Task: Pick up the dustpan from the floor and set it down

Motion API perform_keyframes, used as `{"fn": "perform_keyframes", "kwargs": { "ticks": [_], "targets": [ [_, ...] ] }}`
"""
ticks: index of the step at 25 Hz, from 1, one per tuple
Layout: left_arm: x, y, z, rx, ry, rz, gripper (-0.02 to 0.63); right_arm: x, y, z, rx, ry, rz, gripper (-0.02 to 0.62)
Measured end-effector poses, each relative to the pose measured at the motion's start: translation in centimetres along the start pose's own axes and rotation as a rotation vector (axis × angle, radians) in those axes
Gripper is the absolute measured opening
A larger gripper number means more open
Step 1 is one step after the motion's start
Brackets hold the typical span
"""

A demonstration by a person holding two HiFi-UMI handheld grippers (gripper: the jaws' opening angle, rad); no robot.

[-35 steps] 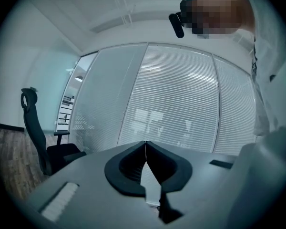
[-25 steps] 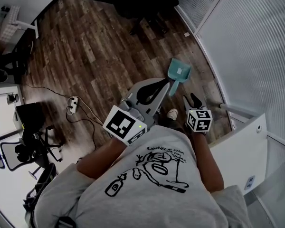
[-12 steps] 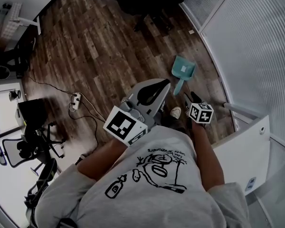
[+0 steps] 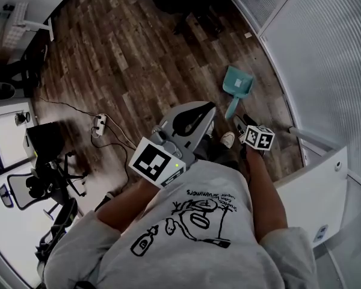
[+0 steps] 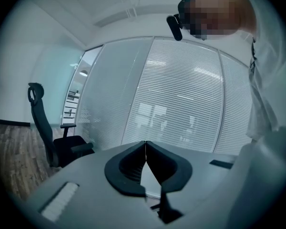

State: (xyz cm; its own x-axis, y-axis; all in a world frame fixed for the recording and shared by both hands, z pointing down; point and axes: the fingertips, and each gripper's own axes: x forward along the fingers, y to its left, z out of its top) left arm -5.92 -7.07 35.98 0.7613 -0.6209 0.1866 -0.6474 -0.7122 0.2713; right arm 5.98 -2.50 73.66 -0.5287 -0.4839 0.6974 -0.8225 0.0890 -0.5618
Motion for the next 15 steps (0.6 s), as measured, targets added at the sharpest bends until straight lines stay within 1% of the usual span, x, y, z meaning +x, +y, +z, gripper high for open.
{"fn": "perform_keyframes", "kwargs": {
  "ticks": [3,8,15],
  "targets": [
    [-0.1,0.3,-0.4,-0.006,0.009,0.006,0.002,1.1,-0.2,-0.4,0.035,0.009,0.02,0.181],
    [0.5,0.2,-1.4,-0.016,0.02,0.001,0.002,2.6,-1.4,-1.2,0.15,0.002,0.049,0.198],
    [1.0,0.4,-2.4,-0.03,0.035,0.004,0.002,4.2,-1.5,-1.4,0.197,-0.003,0.119,0.213]
  ]
}}
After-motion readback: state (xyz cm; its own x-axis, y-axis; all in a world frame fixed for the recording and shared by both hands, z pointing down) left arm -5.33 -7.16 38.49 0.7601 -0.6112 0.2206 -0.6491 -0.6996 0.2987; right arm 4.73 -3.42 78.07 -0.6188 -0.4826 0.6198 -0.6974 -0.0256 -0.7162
